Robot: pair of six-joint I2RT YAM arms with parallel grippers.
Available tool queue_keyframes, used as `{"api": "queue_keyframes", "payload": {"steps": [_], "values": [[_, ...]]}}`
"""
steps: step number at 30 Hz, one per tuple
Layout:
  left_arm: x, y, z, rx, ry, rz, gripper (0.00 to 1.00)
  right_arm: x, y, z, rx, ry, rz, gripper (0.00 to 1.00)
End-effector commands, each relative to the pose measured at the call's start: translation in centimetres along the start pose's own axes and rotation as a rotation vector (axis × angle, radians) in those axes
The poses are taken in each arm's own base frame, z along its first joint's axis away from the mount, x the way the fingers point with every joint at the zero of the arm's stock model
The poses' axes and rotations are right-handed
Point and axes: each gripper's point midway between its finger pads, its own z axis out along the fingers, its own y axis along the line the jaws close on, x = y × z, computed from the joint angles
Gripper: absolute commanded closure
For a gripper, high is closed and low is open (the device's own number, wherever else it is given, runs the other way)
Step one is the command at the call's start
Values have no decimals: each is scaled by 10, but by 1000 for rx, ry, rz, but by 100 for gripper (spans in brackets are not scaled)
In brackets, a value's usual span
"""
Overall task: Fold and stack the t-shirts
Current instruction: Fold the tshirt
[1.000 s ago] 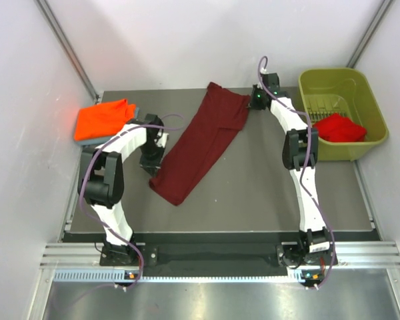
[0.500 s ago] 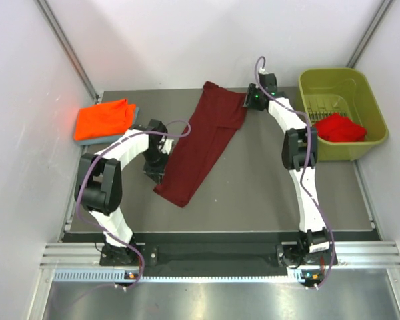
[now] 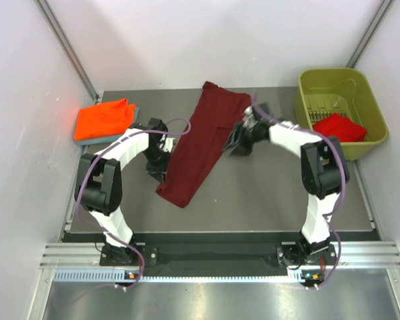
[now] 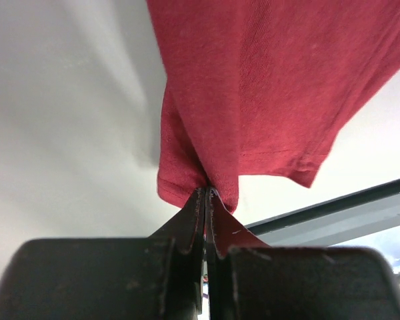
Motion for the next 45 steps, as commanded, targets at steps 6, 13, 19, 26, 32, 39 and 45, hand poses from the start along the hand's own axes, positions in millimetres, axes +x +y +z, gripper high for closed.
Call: {"api": "queue_keyframes", "payload": {"steps": [6, 13, 19, 26, 32, 39, 45], "values": [[-18, -17, -8, 120, -12, -59, 100, 141, 58, 42, -120, 304, 65, 52], [-33, -18, -24, 123, -83, -74, 100, 158, 75, 82, -66, 313, -34, 53], [-21, -20, -31, 134, -92, -87, 100, 187, 54, 96, 30, 348, -45, 55], [-17, -14, -32, 152, -96, -125, 100, 206, 24, 86, 149, 377, -94, 57], [-26, -15, -37, 159, -122, -131, 100, 217, 2, 92, 210, 386, -96, 59], [-24, -13, -41, 155, -132, -138, 100, 226, 17, 119, 200, 394, -154, 61], [-15, -9, -44, 154, -141, -156, 100, 234, 4, 119, 223, 414, -162, 76]]}}
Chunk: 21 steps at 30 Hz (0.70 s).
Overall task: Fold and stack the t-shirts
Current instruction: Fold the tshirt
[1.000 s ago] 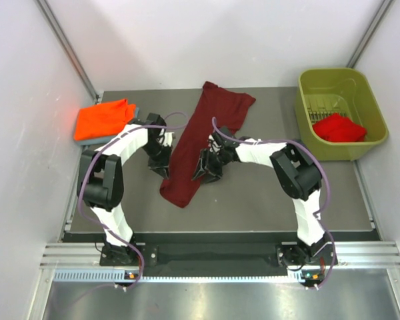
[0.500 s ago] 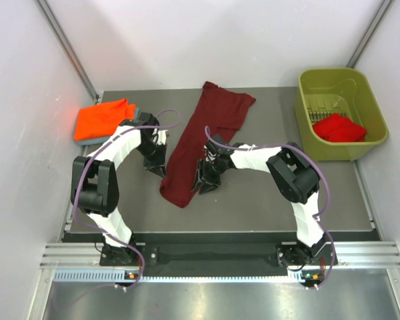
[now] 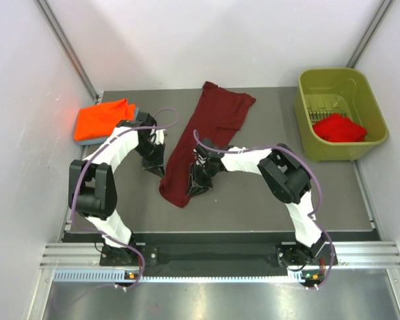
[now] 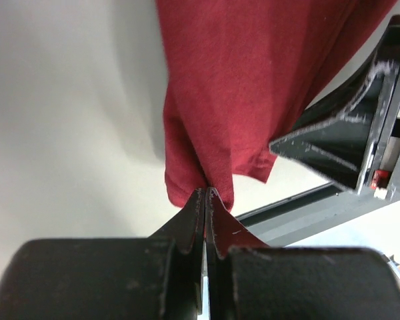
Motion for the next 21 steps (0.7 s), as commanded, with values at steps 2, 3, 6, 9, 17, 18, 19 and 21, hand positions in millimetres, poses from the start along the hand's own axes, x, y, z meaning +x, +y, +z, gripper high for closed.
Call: {"api": "queue_keyframes", "payload": {"steps": [2, 3, 6, 9, 17, 18, 19, 21], "values": [[6, -1, -14, 28, -37, -26, 100, 11, -51, 18, 173, -1, 5, 90], [7, -1, -14, 35, -35, -34, 100, 14, -51, 13, 174, -7, 3, 93], [8, 0, -12, 48, -33, -47, 100, 22, -50, -4, 175, -23, -5, 100], [6, -3, -10, 64, -26, -56, 100, 31, -54, -28, 185, -54, -8, 100], [19, -35, 5, 201, 69, -73, 100, 37, -92, -79, 257, -135, -37, 100], [23, -43, 8, 210, 86, -44, 100, 38, -97, -84, 264, -142, -35, 100], [27, -48, 10, 214, 98, -31, 100, 34, -103, -89, 269, -155, -30, 100], [34, -61, 13, 238, 118, -10, 100, 33, -110, -97, 276, -173, -27, 100]]}}
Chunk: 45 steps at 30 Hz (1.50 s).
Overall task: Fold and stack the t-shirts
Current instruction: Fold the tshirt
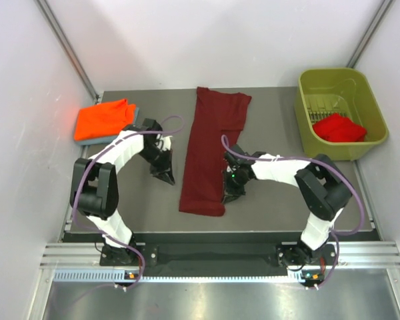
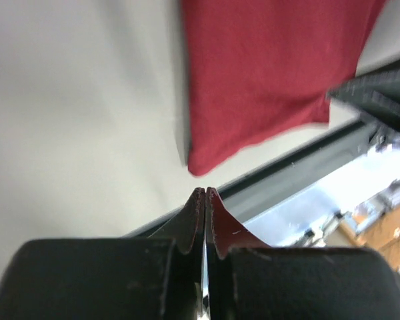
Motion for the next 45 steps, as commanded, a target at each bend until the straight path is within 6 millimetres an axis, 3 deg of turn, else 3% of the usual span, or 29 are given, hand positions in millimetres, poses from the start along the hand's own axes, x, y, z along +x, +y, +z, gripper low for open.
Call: {"api": "queue_keyframes", "payload": {"steps": [1, 6, 8, 9, 13, 15, 22, 29, 36, 39, 45], "values": [[12, -28, 9, 77, 38, 38, 100, -15, -27, -21, 48, -72, -13, 100], [28, -34, 22, 82, 78, 57, 66, -24, -52, -37, 77, -114, -5, 100], [32, -35, 33, 111, 81, -12, 60, -23, -58, -40, 80, -120, 1, 87], [33, -40, 36, 148, 89, -31, 51, -22, -55, -45, 65, -133, -10, 81], [19, -43, 46, 163, 40, -88, 50, -12, -51, -52, 19, -139, 12, 53], [12, -46, 50, 169, 32, -116, 50, -6, -54, -51, 9, -137, 27, 51], [-4, -57, 65, 180, 33, -130, 50, -1, -55, -41, -29, -102, 73, 51], [13, -53, 85, 152, 105, -152, 53, -12, -43, -30, -74, -86, 93, 54], [30, -49, 89, 145, 145, -179, 59, -13, -43, -26, -80, -79, 111, 55], [32, -49, 90, 149, 151, -183, 68, -12, -43, -23, -79, -76, 109, 57], [40, -51, 94, 163, 167, -184, 72, -12, -34, -17, -98, -64, 90, 67]]}}
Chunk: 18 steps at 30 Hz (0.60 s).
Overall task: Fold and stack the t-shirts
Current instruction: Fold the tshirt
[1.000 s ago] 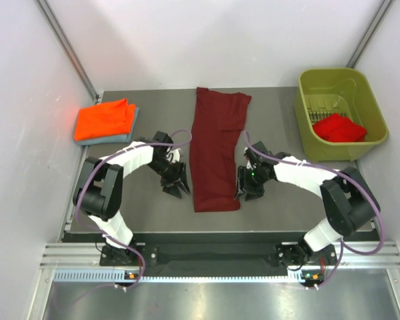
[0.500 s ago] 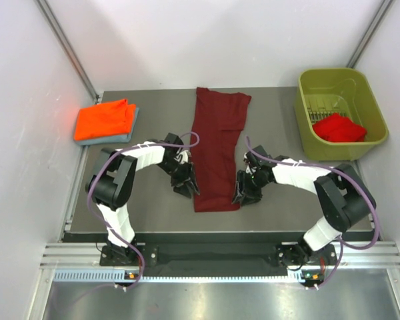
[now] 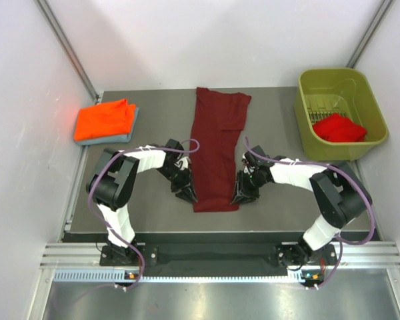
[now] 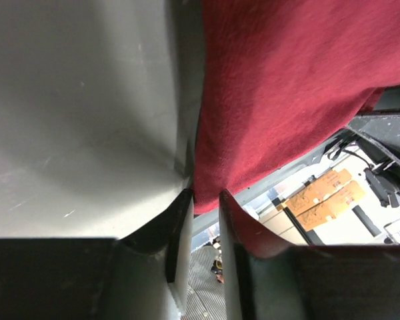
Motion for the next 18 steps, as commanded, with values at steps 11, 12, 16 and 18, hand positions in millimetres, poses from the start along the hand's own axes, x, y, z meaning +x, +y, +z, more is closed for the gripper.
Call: {"api": "queue_keyframes", "payload": {"steps": [11, 12, 16, 18], "values": [[8, -29, -14, 96, -22, 104, 100, -17, 33, -7, -40, -87, -112, 100], [8, -31, -17, 102, -30, 117, 100, -16, 34, -10, -32, -96, -125, 100], [1, -43, -39, 85, -118, 220, 100, -24, 48, -33, -31, -178, -207, 100], [5, -47, -52, 73, -148, 272, 100, -27, 58, -50, -41, -214, -255, 100]]}}
